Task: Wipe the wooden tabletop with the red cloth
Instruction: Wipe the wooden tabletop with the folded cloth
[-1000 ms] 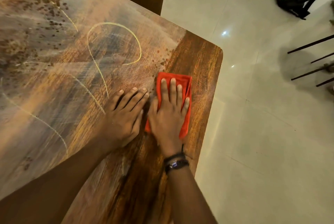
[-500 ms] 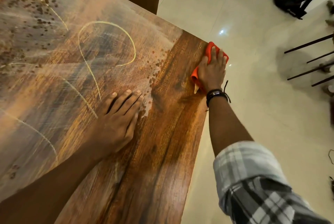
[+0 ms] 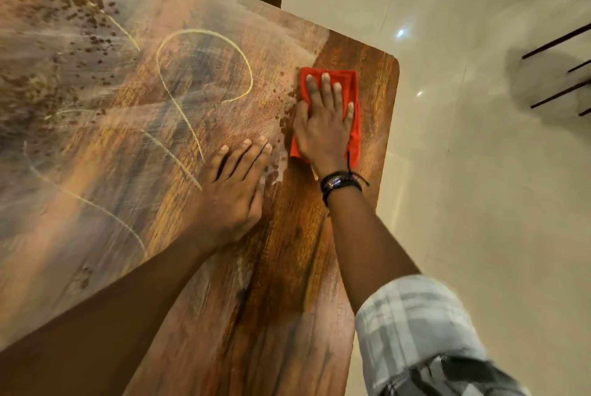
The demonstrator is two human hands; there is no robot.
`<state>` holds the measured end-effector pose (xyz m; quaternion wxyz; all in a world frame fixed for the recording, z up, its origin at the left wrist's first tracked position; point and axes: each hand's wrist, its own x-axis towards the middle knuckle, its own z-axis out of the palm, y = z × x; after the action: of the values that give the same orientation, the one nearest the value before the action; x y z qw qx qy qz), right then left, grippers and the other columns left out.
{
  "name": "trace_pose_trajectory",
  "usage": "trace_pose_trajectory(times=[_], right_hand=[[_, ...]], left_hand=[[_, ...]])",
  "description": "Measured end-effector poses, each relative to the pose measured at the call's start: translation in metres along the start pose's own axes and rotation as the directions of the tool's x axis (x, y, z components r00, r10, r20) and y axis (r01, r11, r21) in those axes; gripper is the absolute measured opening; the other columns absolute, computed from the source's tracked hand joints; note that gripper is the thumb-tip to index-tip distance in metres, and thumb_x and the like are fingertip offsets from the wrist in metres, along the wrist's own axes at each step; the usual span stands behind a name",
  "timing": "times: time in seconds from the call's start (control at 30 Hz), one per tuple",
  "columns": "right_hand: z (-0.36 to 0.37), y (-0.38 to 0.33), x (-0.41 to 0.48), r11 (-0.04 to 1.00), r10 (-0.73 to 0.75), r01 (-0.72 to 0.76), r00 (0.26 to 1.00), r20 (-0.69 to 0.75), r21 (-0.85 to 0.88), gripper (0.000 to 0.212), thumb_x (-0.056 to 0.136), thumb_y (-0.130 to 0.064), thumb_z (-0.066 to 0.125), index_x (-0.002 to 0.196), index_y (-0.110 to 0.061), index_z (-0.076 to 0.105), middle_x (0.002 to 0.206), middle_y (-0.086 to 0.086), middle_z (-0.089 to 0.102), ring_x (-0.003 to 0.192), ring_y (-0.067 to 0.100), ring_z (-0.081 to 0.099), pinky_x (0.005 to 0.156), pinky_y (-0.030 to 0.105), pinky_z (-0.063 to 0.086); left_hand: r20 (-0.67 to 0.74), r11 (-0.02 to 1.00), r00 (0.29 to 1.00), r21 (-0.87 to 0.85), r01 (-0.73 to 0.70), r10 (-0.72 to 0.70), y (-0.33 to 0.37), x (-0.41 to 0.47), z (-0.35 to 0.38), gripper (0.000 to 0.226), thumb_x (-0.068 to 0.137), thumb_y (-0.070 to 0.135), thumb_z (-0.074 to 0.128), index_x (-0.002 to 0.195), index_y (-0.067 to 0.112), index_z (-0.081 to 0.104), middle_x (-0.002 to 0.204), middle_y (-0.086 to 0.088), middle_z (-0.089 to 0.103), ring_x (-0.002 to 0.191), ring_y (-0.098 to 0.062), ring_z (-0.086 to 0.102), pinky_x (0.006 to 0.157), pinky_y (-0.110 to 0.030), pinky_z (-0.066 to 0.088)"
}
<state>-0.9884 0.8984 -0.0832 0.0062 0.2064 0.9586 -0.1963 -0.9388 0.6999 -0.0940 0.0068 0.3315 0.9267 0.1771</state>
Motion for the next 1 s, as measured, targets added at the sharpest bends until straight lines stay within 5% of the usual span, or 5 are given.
trace_pose_trajectory(times=[0.4, 0.77, 1.0], right_hand=[[0.042, -0.037, -0.225, 0.994, 0.076, -0.083, 0.991, -0.107, -0.070, 0.059, 0.100, -0.039, 0.031, 0.158, -0.030, 0.026, 0.167, -0.003, 0.017, 0.155, 0.016, 0.010, 0.123, 0.050, 0.009], [0.023, -0.032, -0.066, 0.970, 0.229, -0.237, 0.967, -0.110, -0.063, 0.059, 0.104, -0.045, 0.028, 0.160, -0.032, 0.011, 0.169, -0.003, 0.003, 0.156, 0.019, 0.000, 0.125, 0.049, -0.003], [0.022, -0.032, -0.066, 0.971, 0.227, -0.231, 0.971, -0.070, -0.060, 0.059, 0.107, -0.045, 0.029, 0.160, -0.033, 0.007, 0.169, -0.004, -0.002, 0.155, 0.018, -0.004, 0.124, 0.047, -0.007]], left_hand=[[-0.039, 0.969, 0.999, -0.247, 0.022, -0.032, -0.005, -0.003, -0.008, 0.055, 0.098, 0.027, 0.026, 0.144, 0.007, 0.048, 0.150, -0.009, 0.048, 0.144, -0.022, 0.036, 0.122, -0.042, 0.015], [-0.033, 0.959, 0.999, -0.280, 0.027, -0.037, -0.004, -0.001, -0.001, 0.053, 0.099, 0.025, 0.026, 0.144, 0.005, 0.046, 0.151, -0.011, 0.046, 0.144, -0.024, 0.036, 0.121, -0.048, 0.020], [-0.026, 0.931, 0.998, -0.363, 0.049, -0.062, -0.006, -0.004, -0.008, 0.056, 0.099, 0.029, 0.025, 0.145, 0.005, 0.044, 0.151, -0.012, 0.044, 0.145, -0.025, 0.032, 0.123, -0.042, 0.015]])
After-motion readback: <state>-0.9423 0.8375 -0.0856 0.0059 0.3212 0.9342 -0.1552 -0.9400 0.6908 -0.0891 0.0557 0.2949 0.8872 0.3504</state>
